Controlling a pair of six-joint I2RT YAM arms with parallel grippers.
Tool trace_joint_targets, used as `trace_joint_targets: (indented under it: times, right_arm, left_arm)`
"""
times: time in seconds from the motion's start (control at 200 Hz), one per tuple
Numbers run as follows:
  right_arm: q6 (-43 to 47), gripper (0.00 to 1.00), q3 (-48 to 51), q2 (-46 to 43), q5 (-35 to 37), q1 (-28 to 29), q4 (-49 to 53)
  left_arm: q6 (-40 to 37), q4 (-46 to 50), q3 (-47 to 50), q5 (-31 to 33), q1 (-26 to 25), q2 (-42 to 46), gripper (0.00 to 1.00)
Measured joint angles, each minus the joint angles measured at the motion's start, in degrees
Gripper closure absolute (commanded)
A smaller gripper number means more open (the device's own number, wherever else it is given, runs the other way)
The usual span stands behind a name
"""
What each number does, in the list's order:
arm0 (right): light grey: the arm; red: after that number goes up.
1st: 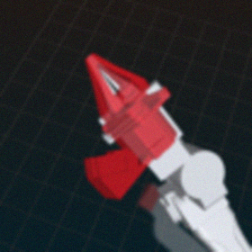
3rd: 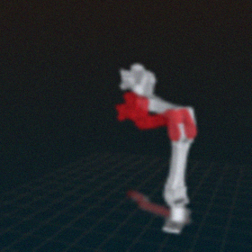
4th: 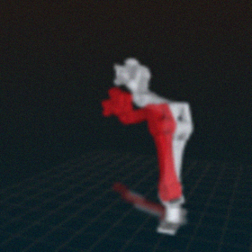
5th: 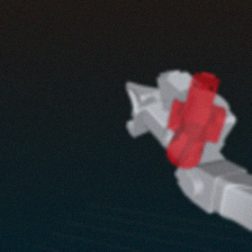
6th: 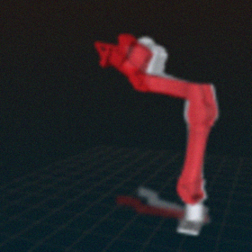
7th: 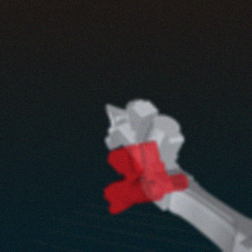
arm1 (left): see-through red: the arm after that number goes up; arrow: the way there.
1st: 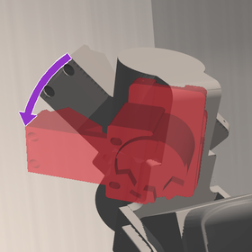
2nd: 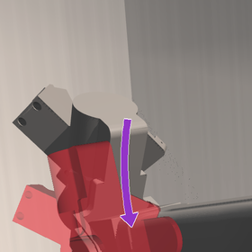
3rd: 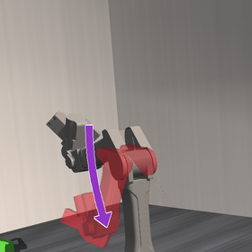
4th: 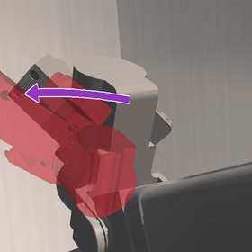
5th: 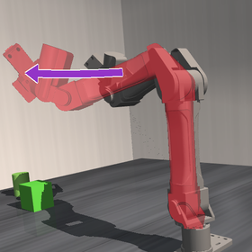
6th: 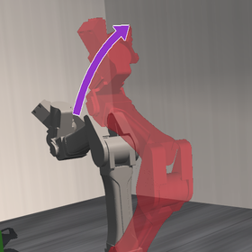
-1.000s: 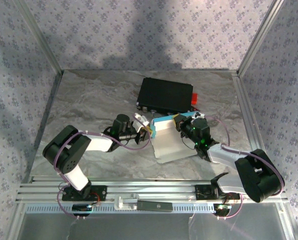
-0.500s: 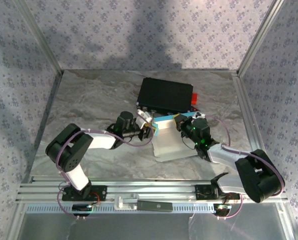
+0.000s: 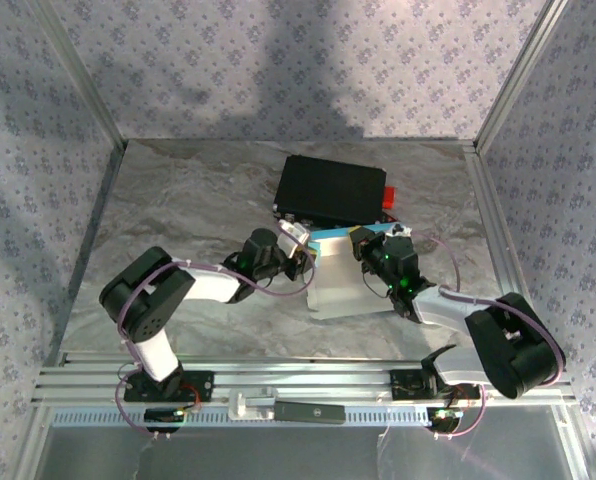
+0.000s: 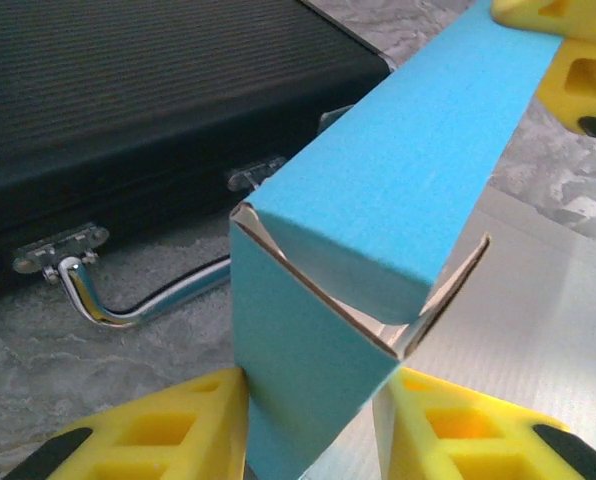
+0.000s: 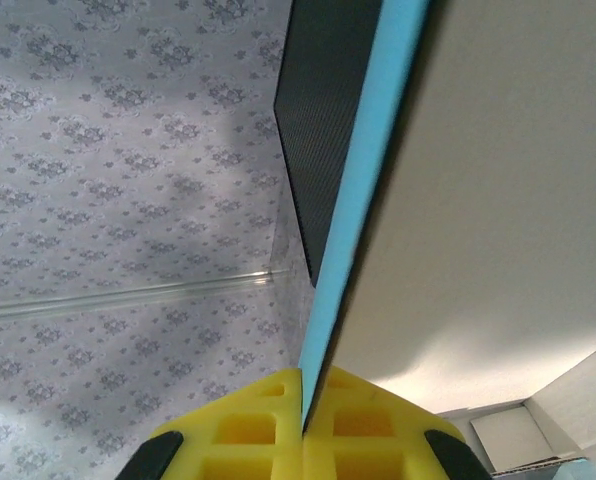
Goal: Fold the paper box
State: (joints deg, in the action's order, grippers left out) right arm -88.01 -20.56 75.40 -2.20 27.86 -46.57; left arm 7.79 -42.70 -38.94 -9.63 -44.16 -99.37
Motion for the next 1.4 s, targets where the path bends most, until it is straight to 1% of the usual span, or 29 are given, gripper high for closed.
trace_joint_targets:
  times: [0.085, 0.155, 0.2, 0.295, 0.355, 0.425, 0.54, 0.775, 0.825, 0.85, 0.879, 1.124, 1.209, 1.399]
  right_arm:
    - [0.0, 1.0, 0.0, 0.0, 0.8, 0.1, -0.2]
    - [0.0, 1.0, 0.0, 0.0, 1.4, 0.1, -0.2]
    - [0.0, 1.0, 0.0, 0.0, 1.8, 0.1, -0.2]
    - [-0.3, 1.0, 0.0, 0.0, 2.5, 0.1, -0.1]
    - [-0.7, 1.0, 0.0, 0.0, 2.8, 0.1, -0.1]
    - [-1.5, 1.0, 0.0, 0.0, 3.0, 0.2, -0.1]
    - [-2.3, 1.0, -0.2, -0.1, 3.8, 0.7, 0.5]
    - [-3.5, 1.0, -1.6, 0.0, 6.6, 2.3, 2.4]
    - [-4.0, 1.0, -1.8, 0.2, 7.1, 2.6, 2.6]
    - [-4.2, 1.0, -2.0, 0.3, 7.5, 2.8, 2.7]
    - [-4.4, 1.0, -2.3, 0.6, 7.7, 3.0, 2.7]
    - [-6.5, 1.0, -3.2, 1.3, 9.9, 4.0, 3.6]
    - [-7.1, 1.0, -3.2, 1.3, 10.8, 4.1, 3.8]
    - [-8.3, 1.0, -3.3, 1.3, 11.8, 4.3, 4.0]
  left_arm:
    - [1.4, -2.1, 0.0, 1.9, -0.5, -1.0, 0.68]
    - [2.3, -4.1, 0.0, 3.0, -0.8, -2.0, 0.79]
    - [3.4, -5.2, 0.0, 3.6, -0.9, -2.5, 0.83]
    - [4.0, -7.1, 0.0, 4.8, -0.9, -3.4, 0.84]
    - [4.4, -8.1, 0.0, 5.0, -0.9, -3.9, 0.81]
    - [5.4, -8.8, 0.0, 5.0, -0.9, -4.2, 0.75]
    - [6.5, -10.0, 0.3, 5.2, -1.0, -4.7, 0.71]
    - [8.0, -11.1, 0.3, 5.8, -0.9, -5.4, 0.72]
    - [8.4, -11.3, 0.2, 6.1, -1.0, -5.4, 0.7]
    - [8.4, -11.3, 0.2, 6.3, -1.0, -5.4, 0.66]
    - [8.4, -11.3, 0.2, 6.6, -1.0, -5.5, 0.65]
    - [8.7, -13.1, -0.1, 9.6, -1.4, -6.8, 0.69]
    - [8.9, -14.1, -0.7, 10.3, -1.4, -7.9, 0.69]
    - [9.6, -17.4, -1.0, 12.6, -2.3, -10.1, 0.61]
